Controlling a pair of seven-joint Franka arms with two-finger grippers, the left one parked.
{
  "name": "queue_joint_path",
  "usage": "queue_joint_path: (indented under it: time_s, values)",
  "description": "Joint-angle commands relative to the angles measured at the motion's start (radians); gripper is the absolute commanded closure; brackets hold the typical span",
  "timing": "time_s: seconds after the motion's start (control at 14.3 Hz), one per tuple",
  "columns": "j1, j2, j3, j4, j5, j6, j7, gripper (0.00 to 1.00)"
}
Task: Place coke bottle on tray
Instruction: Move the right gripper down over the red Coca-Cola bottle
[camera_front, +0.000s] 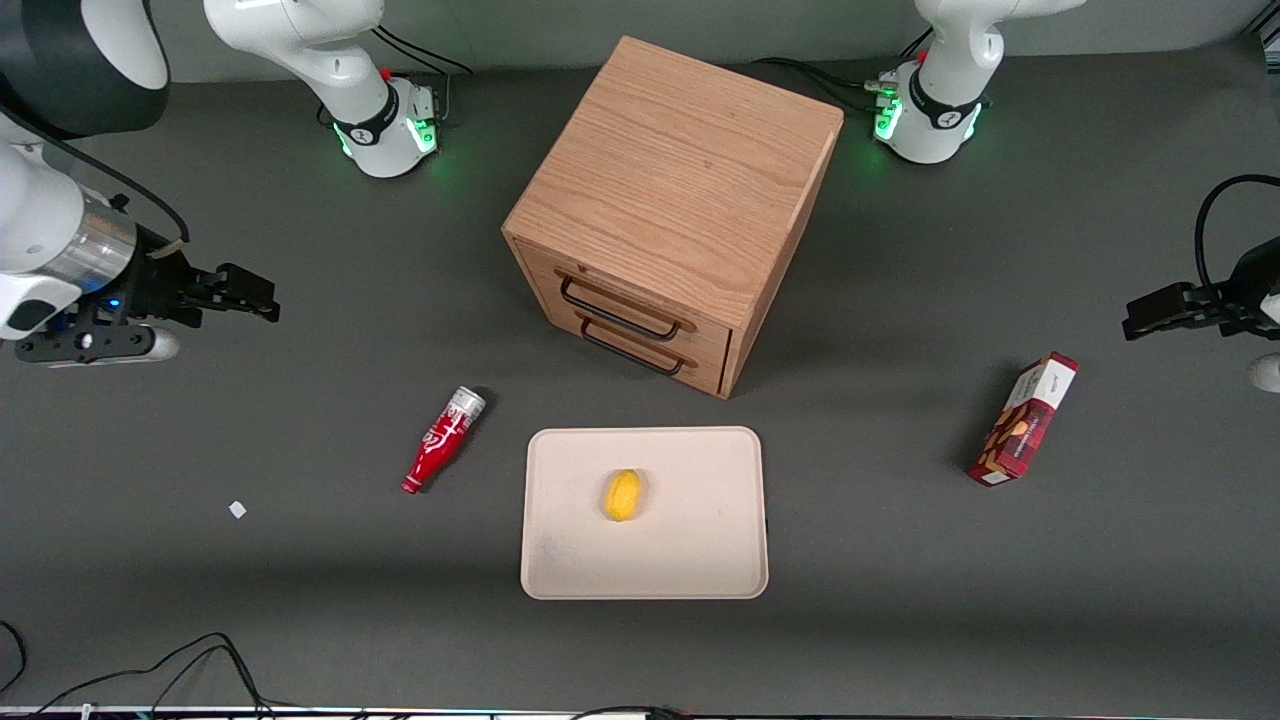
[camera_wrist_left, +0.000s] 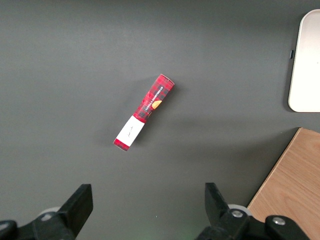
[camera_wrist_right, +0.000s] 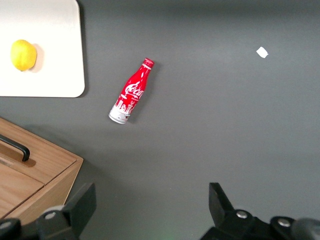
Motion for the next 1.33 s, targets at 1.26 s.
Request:
queue_joint_path:
  time_s: [1.26]
  values:
    - [0.025, 0.345, 0.124, -0.103, 0.075, 0.382, 0.629, 0.00]
